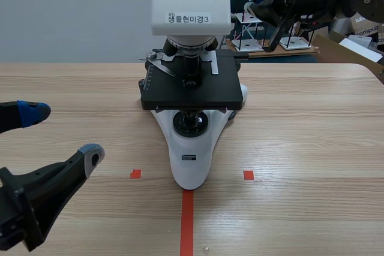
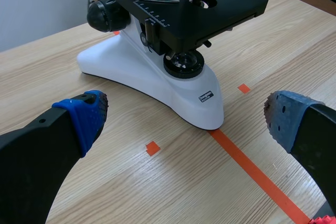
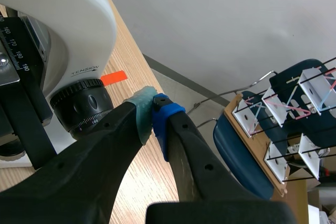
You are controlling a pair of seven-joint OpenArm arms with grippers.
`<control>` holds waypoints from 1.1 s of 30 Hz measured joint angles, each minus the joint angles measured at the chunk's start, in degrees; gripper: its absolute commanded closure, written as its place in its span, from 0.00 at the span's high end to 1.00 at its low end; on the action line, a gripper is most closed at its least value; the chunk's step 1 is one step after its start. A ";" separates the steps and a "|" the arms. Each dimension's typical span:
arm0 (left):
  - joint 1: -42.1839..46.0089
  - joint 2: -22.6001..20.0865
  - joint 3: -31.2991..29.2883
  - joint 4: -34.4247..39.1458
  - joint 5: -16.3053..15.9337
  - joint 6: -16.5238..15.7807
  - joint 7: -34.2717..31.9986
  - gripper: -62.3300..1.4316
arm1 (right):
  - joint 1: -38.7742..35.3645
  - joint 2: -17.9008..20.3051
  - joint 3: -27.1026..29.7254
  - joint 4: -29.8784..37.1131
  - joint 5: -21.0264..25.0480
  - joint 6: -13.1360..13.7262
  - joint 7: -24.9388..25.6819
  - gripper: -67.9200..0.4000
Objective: Return to the home posture
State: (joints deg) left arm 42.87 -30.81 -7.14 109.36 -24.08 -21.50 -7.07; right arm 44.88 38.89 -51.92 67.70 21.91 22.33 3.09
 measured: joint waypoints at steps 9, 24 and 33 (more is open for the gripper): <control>0.00 0.00 0.00 0.00 0.00 0.00 0.00 1.00 | 0.00 0.00 0.00 0.00 0.00 0.00 0.00 0.02; 0.00 0.00 0.00 0.00 0.00 0.00 0.00 1.00 | 0.00 0.00 0.00 0.00 0.00 0.00 0.02 0.03; 0.00 0.00 0.00 0.00 -0.02 0.00 0.00 1.00 | -4.42 0.90 4.85 1.57 0.44 -0.02 0.24 0.37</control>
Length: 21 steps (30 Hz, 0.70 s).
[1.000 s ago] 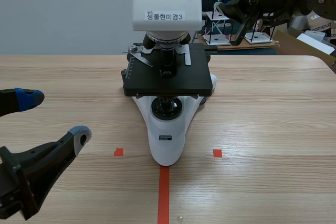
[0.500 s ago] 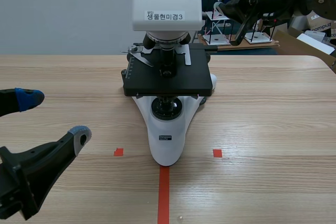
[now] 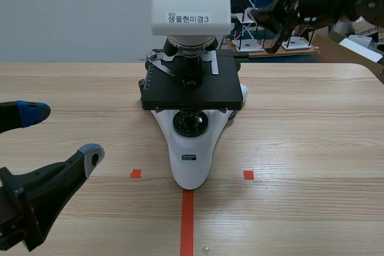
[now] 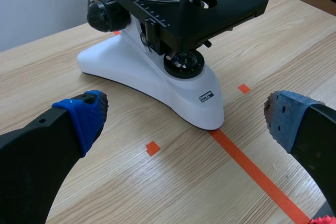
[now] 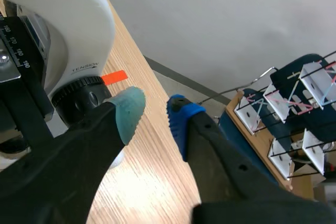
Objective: Return to the home posture
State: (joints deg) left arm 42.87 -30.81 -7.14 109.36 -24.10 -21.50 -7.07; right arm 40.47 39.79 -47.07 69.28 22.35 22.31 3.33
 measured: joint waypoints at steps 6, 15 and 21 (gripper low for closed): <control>0.00 0.00 0.00 0.00 0.00 0.00 0.00 1.00 | -10.82 2.62 13.60 5.88 0.00 -0.28 -0.02 0.57; 0.00 0.00 0.00 0.00 0.00 0.00 0.00 1.00 | -35.65 2.75 33.97 18.91 0.00 -3.41 1.09 0.91; 0.00 0.00 0.00 0.00 0.00 0.00 0.00 1.00 | -52.85 0.74 46.07 25.68 1.18 -3.21 3.26 0.97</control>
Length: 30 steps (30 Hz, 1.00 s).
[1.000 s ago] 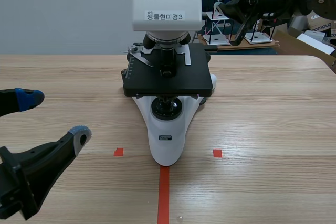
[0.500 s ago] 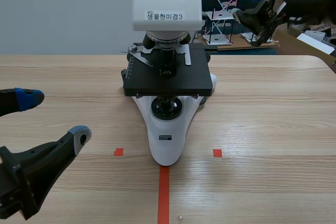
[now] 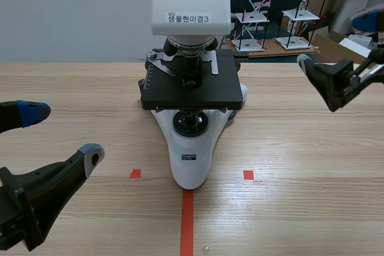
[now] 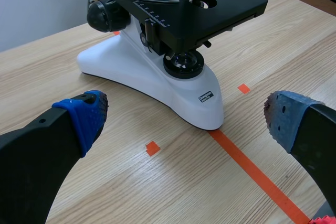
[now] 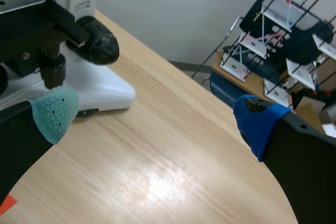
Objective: Return to the home posture
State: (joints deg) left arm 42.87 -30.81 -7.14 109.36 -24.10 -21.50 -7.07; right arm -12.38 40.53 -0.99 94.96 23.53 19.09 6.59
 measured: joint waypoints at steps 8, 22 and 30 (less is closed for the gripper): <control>0.00 0.00 0.00 0.00 0.00 0.00 0.00 1.00 | -18.21 -7.85 11.28 3.65 0.09 -0.22 10.10 1.00; 0.00 0.00 0.00 0.00 0.00 0.00 0.00 1.00 | -35.04 -10.36 11.41 13.60 0.09 0.15 14.84 1.00; 0.00 0.00 0.00 0.00 0.00 0.00 0.00 1.00 | -36.09 -10.36 11.37 14.43 0.00 0.15 14.82 1.00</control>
